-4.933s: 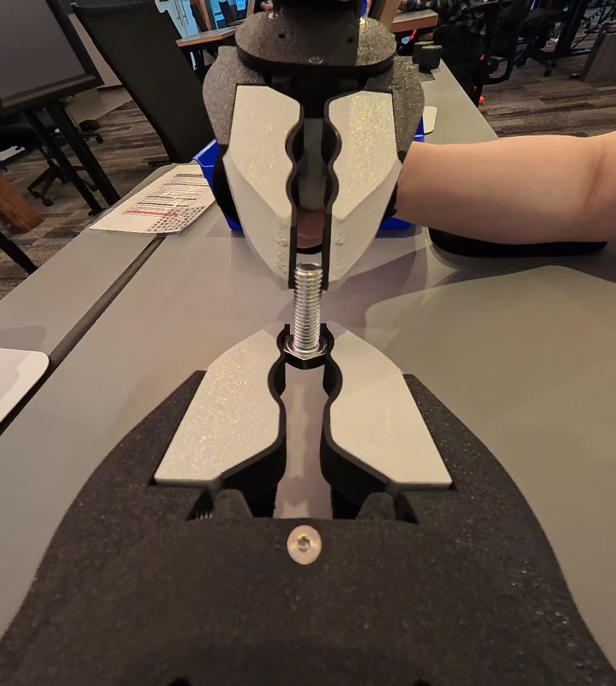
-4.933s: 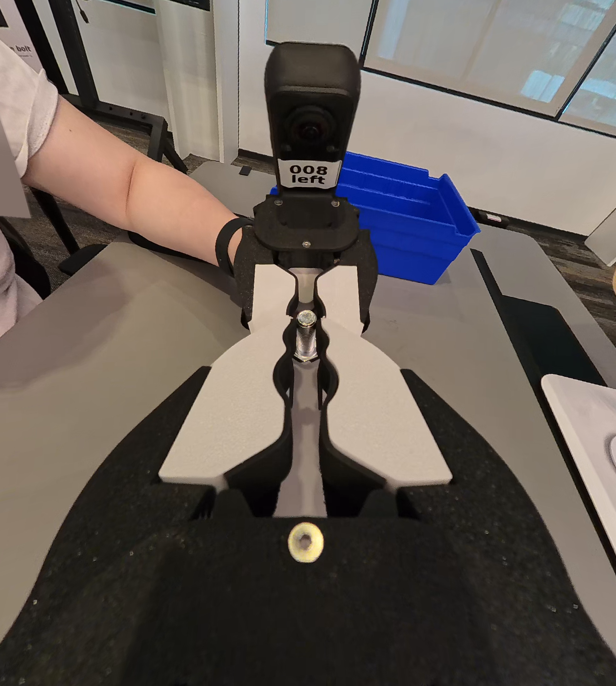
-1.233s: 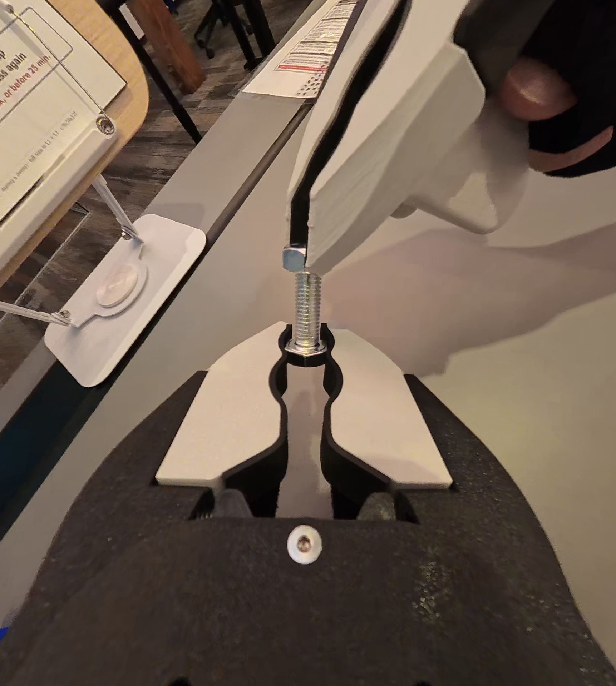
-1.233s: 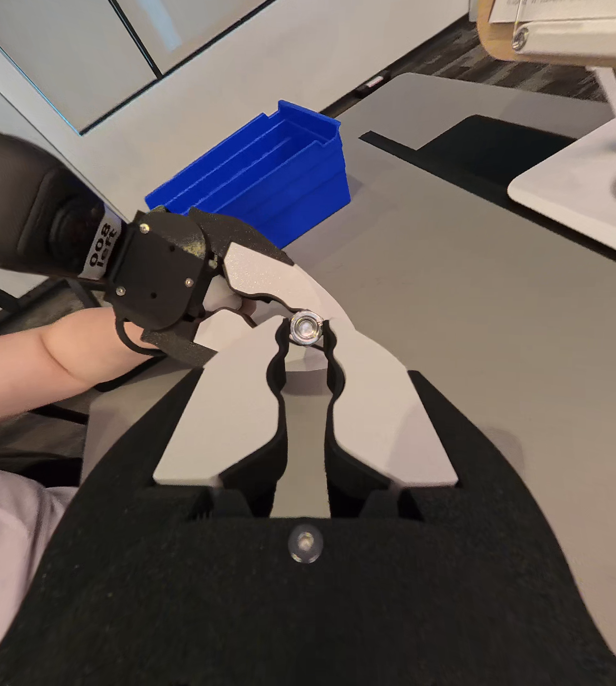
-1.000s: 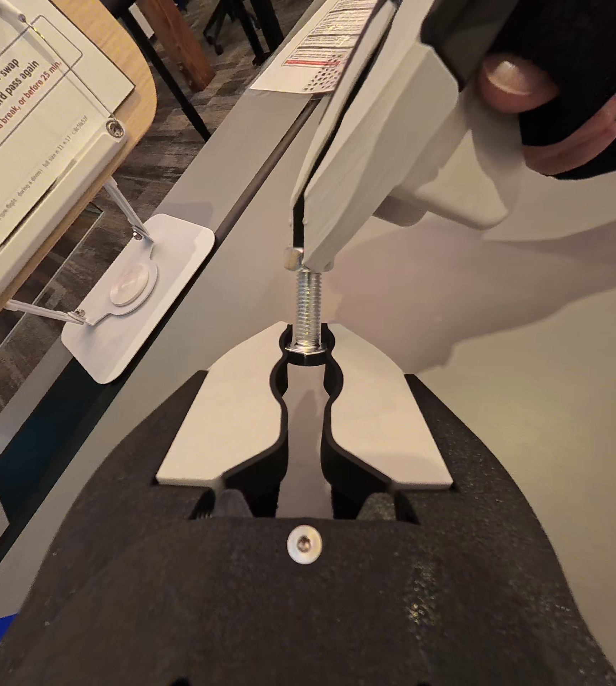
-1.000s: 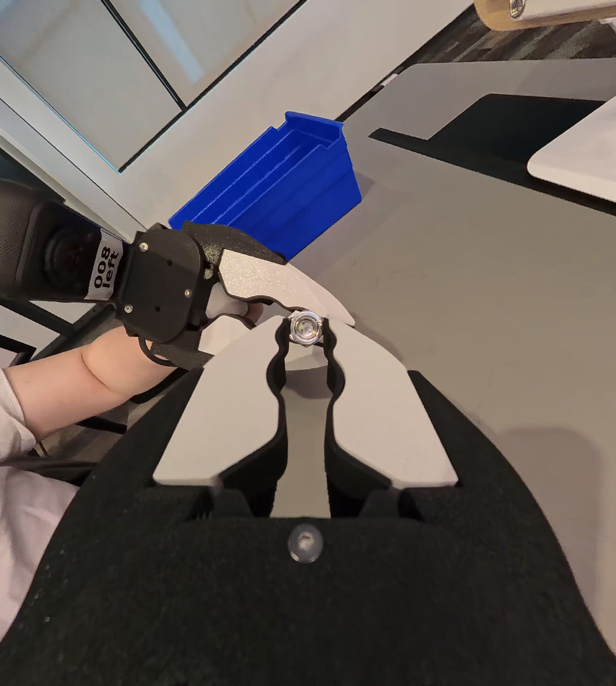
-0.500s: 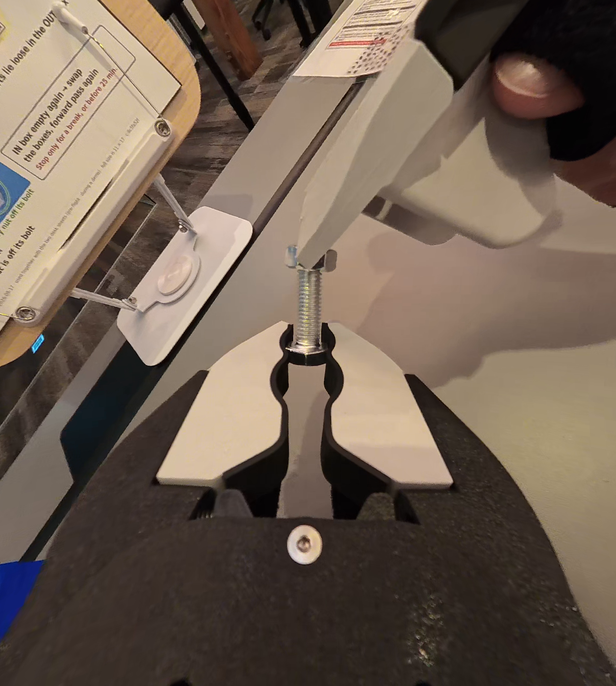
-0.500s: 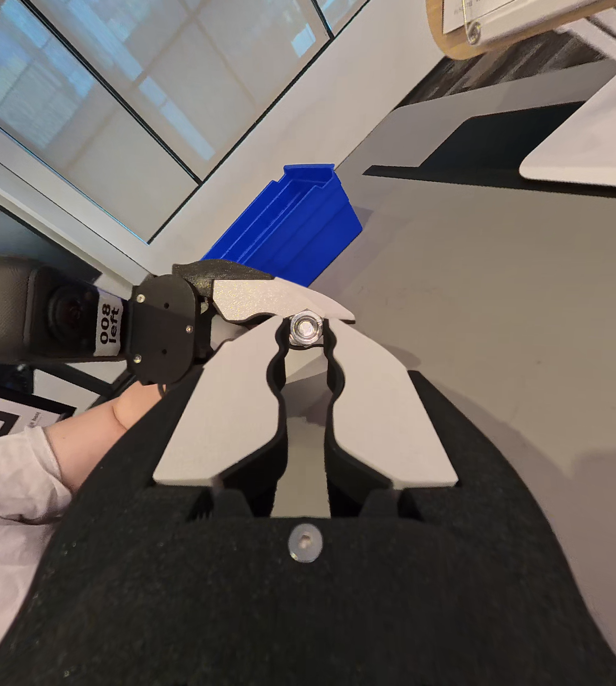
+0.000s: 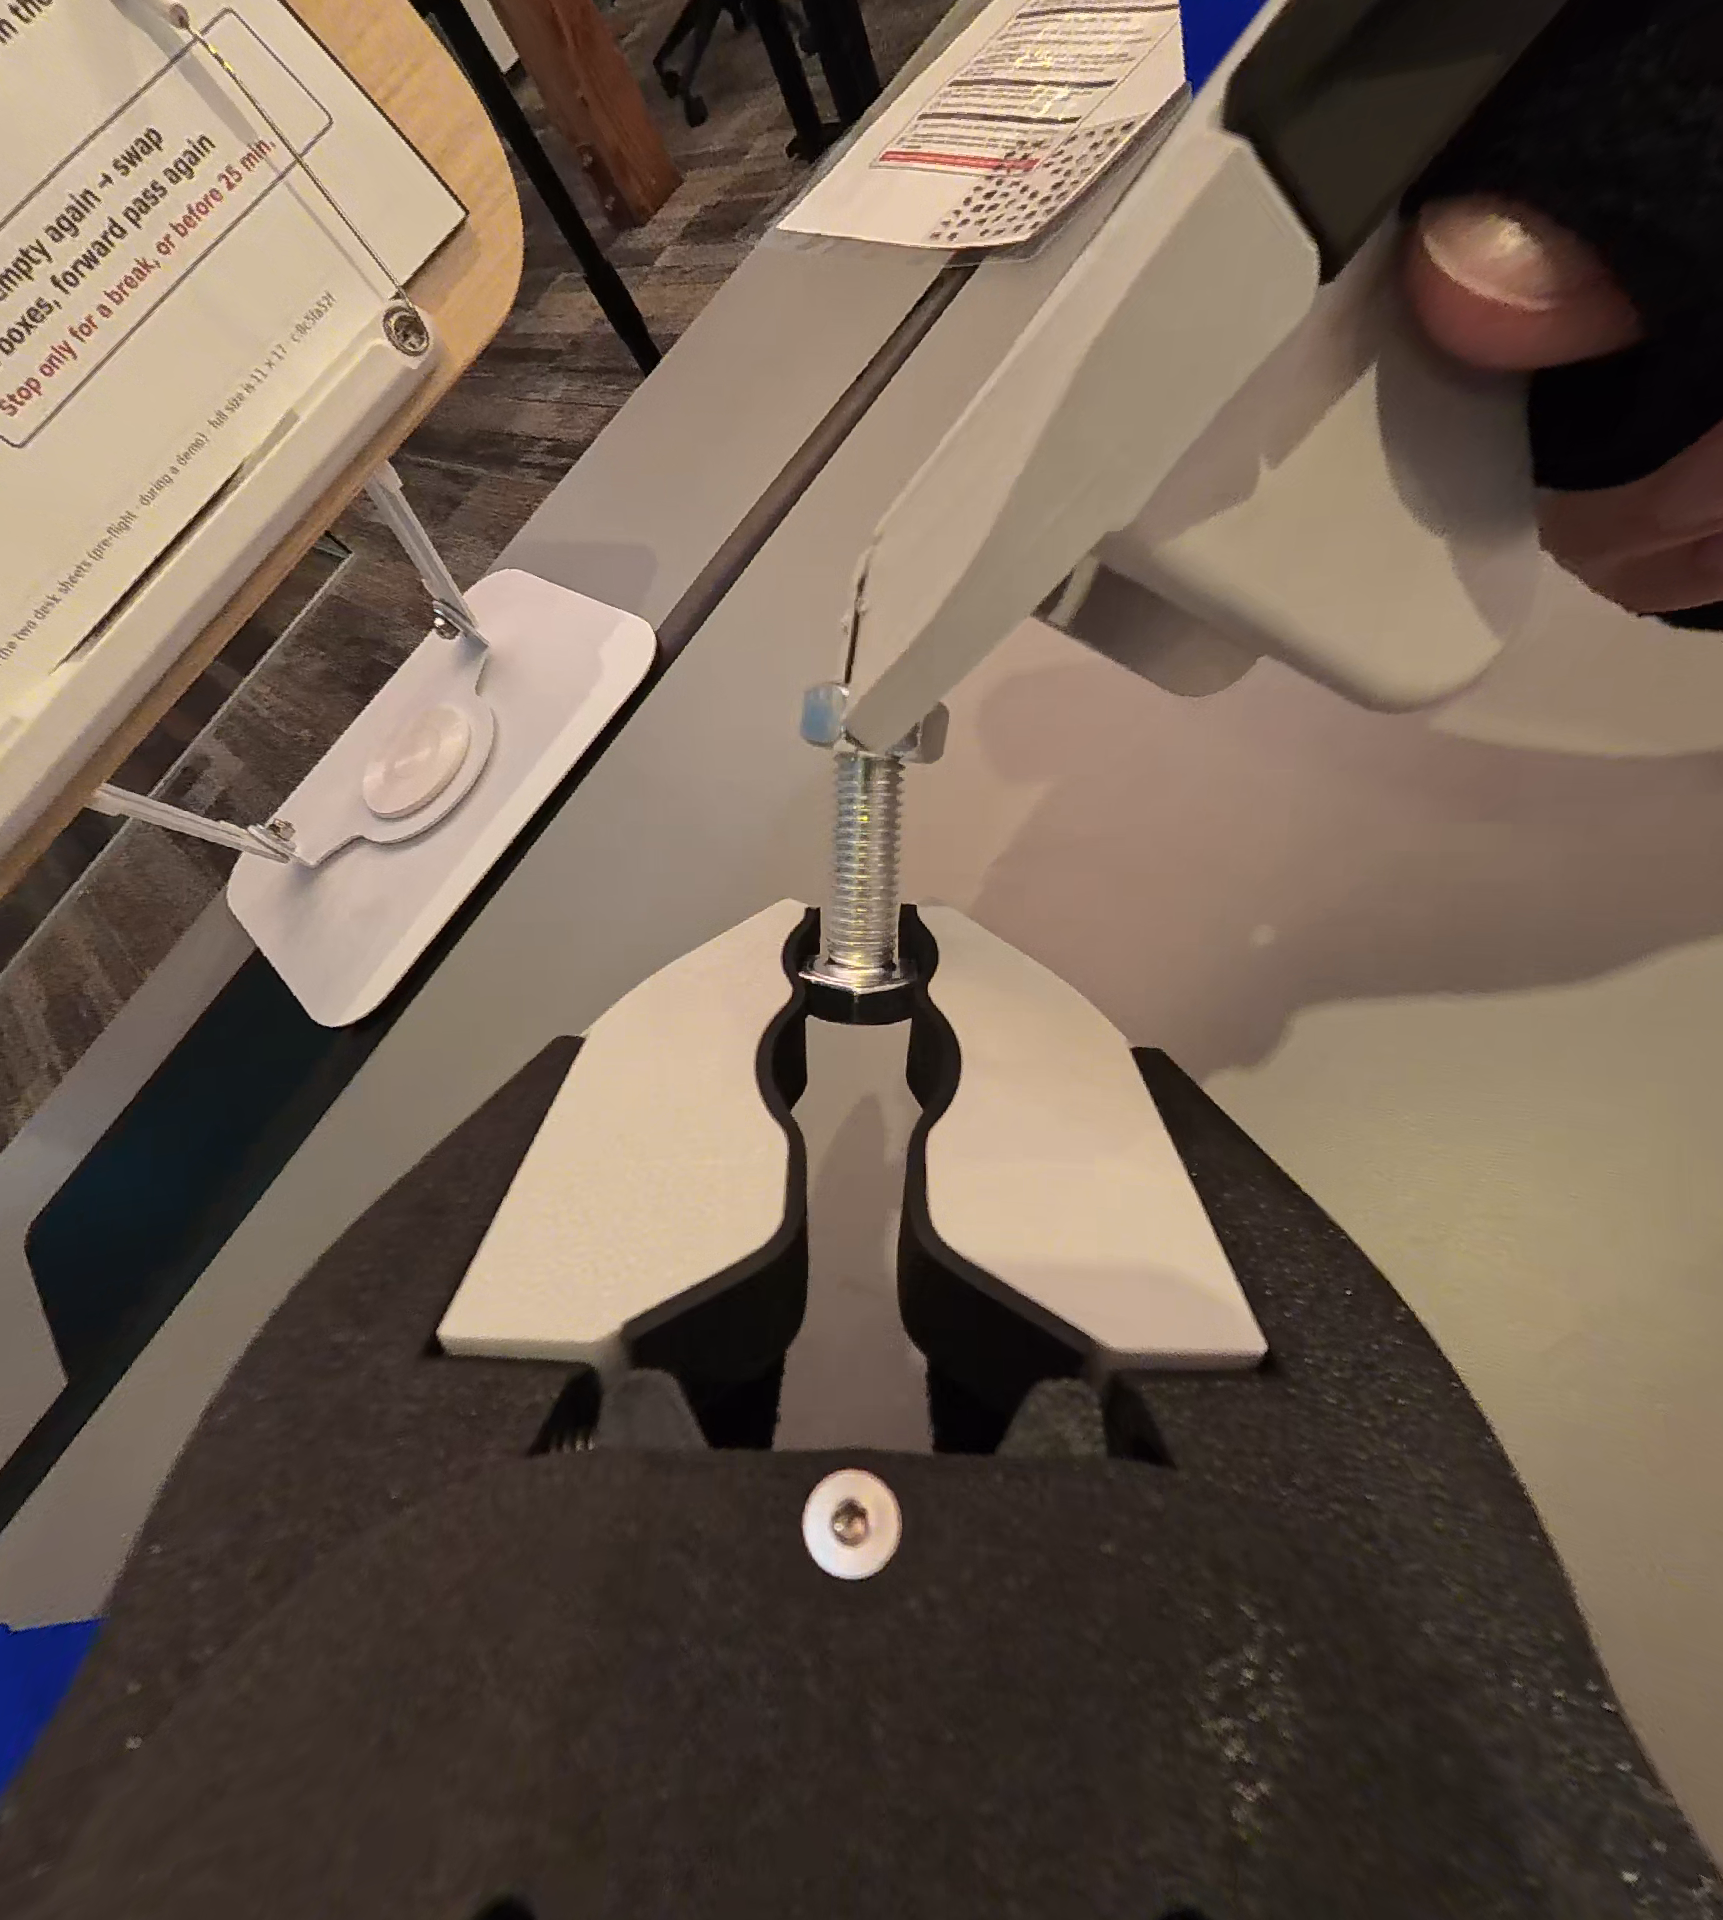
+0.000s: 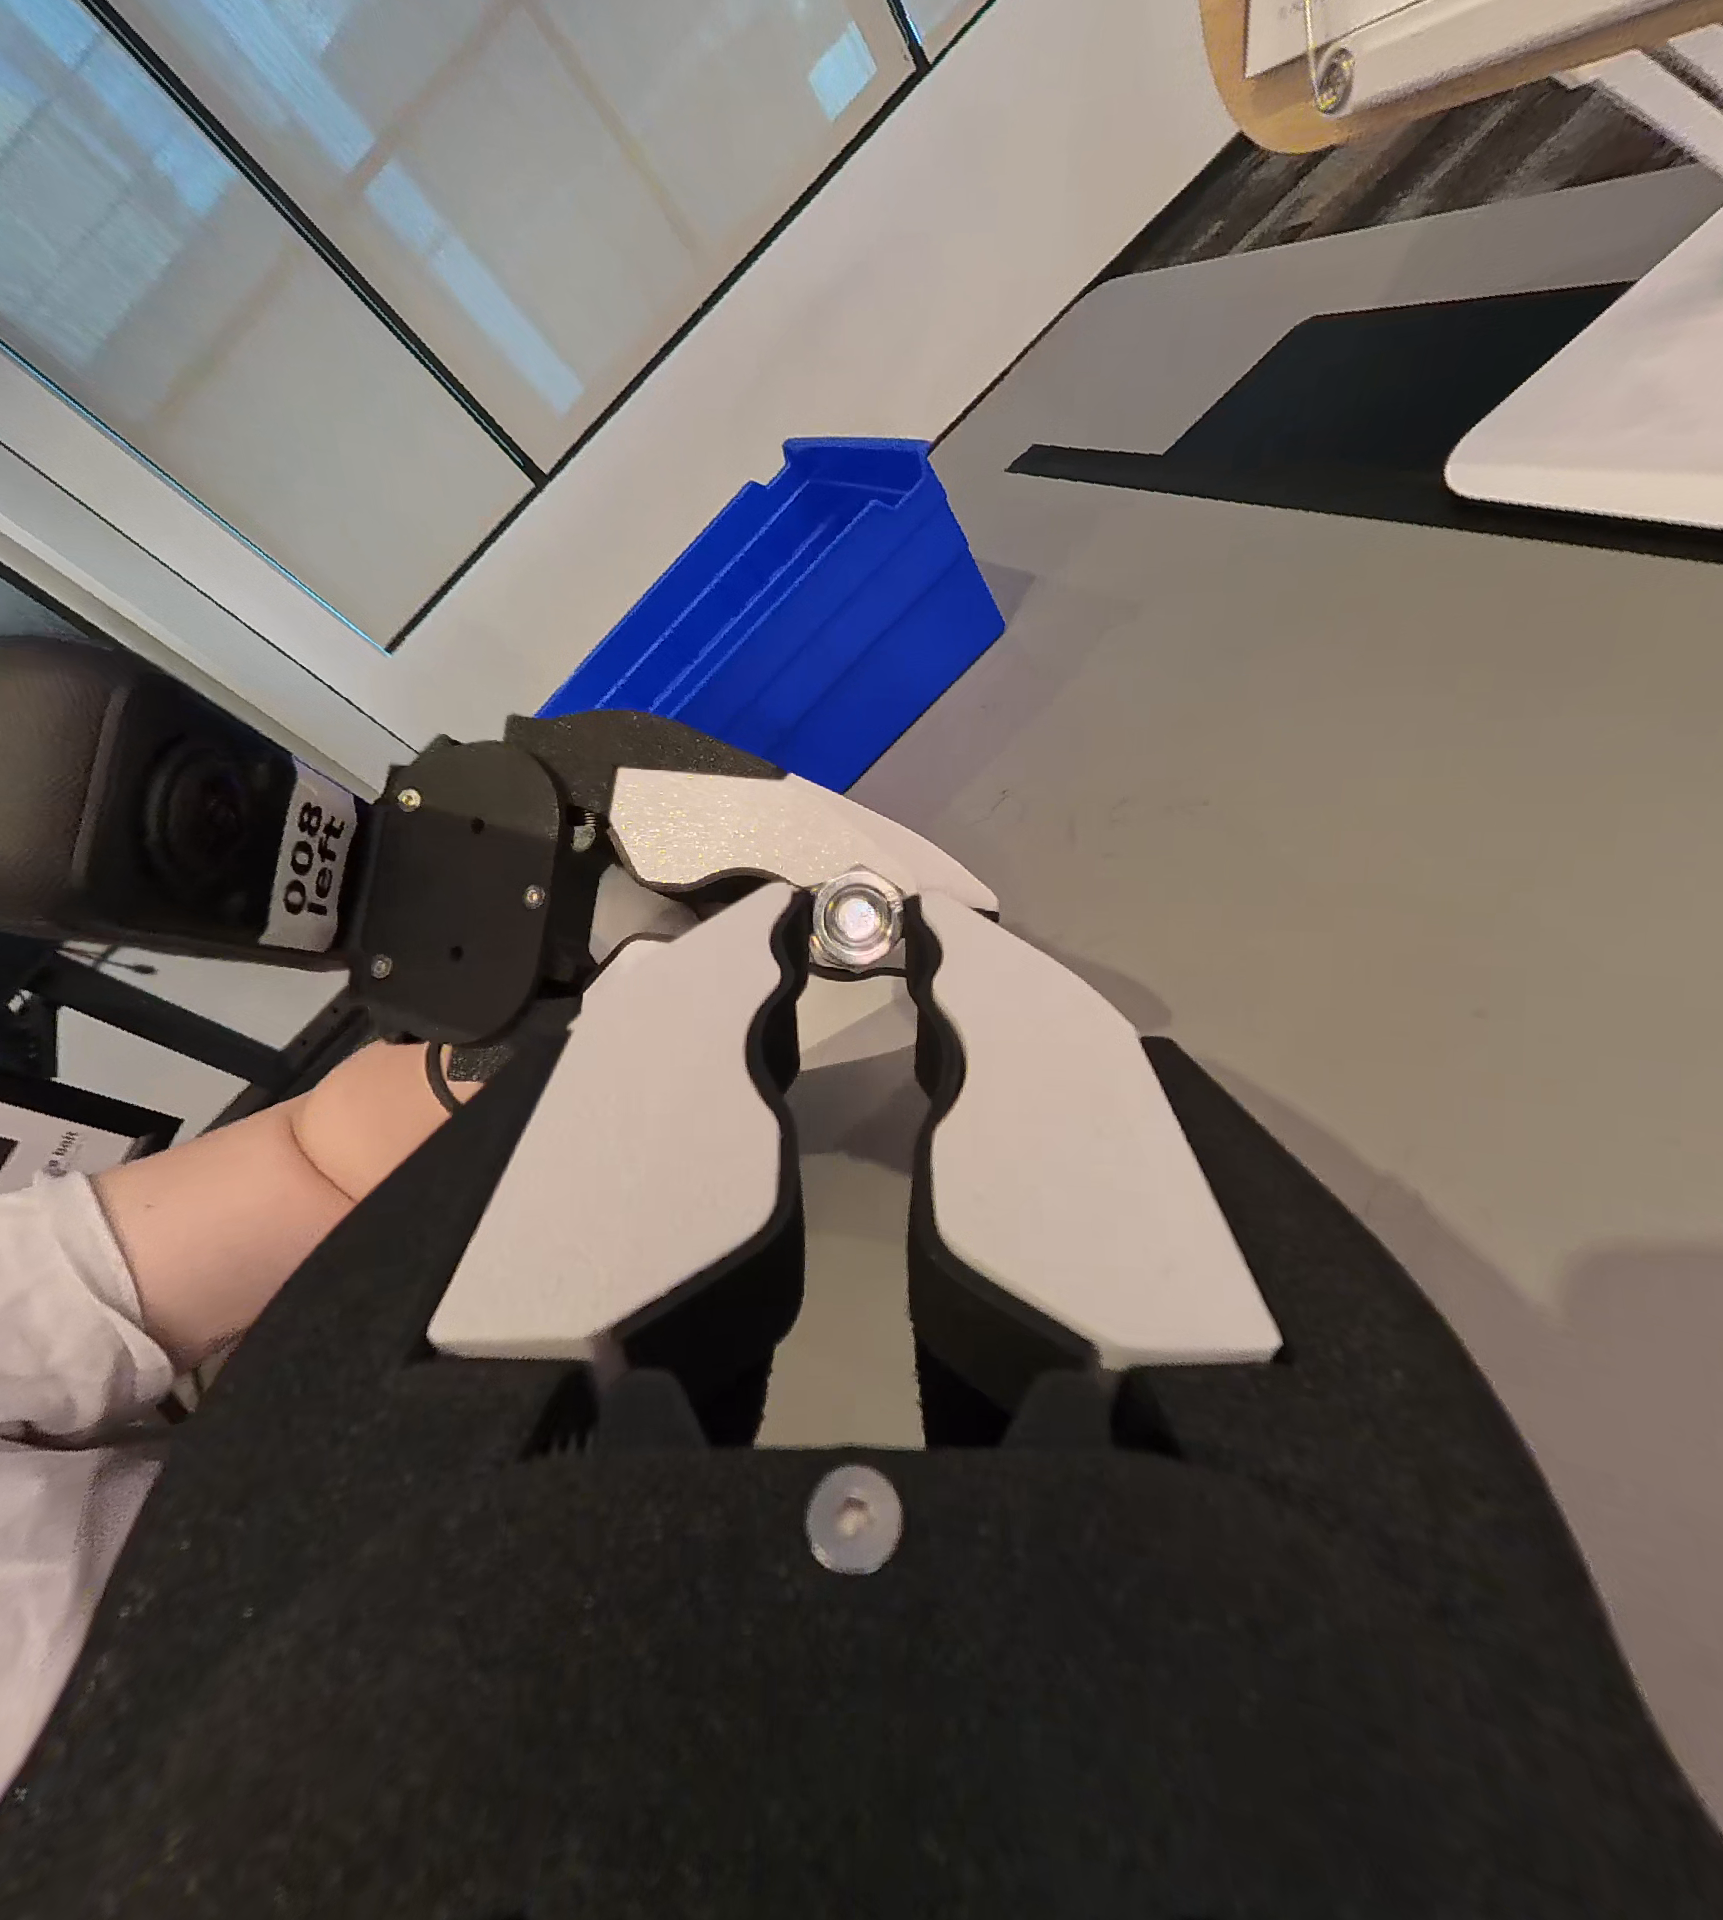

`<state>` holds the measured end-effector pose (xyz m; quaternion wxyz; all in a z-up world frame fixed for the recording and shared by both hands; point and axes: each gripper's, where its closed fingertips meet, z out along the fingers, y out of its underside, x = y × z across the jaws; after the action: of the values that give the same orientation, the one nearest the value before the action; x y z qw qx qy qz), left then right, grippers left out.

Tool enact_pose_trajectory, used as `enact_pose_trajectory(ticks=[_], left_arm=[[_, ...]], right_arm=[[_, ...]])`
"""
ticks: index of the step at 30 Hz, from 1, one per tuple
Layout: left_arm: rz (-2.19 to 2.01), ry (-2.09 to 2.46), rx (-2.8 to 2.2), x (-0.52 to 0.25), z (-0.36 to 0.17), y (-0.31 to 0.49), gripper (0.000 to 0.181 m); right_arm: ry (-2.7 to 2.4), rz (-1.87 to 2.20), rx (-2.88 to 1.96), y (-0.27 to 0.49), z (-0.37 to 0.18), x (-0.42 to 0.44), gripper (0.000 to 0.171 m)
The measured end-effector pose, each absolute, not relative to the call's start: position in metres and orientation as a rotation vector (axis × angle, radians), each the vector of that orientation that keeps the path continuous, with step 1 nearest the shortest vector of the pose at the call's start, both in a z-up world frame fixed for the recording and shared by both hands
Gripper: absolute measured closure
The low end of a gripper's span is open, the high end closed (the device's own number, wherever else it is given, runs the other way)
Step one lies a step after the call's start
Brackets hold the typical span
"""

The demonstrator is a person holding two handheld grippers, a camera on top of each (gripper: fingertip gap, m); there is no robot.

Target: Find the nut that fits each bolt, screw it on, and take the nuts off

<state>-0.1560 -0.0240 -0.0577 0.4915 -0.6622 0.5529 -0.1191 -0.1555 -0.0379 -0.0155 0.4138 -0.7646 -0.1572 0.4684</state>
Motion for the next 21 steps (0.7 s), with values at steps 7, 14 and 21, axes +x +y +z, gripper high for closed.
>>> enact_pose_trajectory(ticks=[7,14,21], left_arm=[[-0.285,1.336,-1.597,-0.1552,-0.0566,-0.0244,0.167],[-0.319,1.335,-1.594,-0.1533,-0.057,-0.0258,0.167],[-0.374,1.322,-1.602,-0.1517,-0.0556,-0.0279,0.167]], right_arm=[[-0.414,1.156,-1.93,-0.0386,-0.0145,-0.1549,0.154],[-0.443,1.137,-1.941,-0.0399,-0.0143,-0.1545,0.154],[-0.481,1.083,-1.939,-0.0409,-0.0123,-0.1546,0.154]])
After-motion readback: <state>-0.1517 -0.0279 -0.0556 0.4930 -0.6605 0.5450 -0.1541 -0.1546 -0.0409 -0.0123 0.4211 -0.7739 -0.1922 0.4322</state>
